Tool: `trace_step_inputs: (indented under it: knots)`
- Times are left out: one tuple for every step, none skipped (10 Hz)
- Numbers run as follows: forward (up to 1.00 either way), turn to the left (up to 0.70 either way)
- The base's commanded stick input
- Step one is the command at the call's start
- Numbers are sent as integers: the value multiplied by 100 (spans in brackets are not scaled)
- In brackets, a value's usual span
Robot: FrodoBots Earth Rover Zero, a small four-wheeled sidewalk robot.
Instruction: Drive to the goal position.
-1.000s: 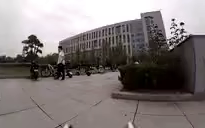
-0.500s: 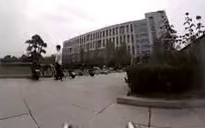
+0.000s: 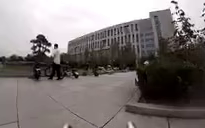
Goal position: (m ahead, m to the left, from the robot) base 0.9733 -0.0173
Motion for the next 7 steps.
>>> trace_step_inputs:
  knots:
    - [70,14]
    - [70,14]
    - [70,14]
    - [70,14]
    - [70,14]
    - [70,12]
    - [65,6]
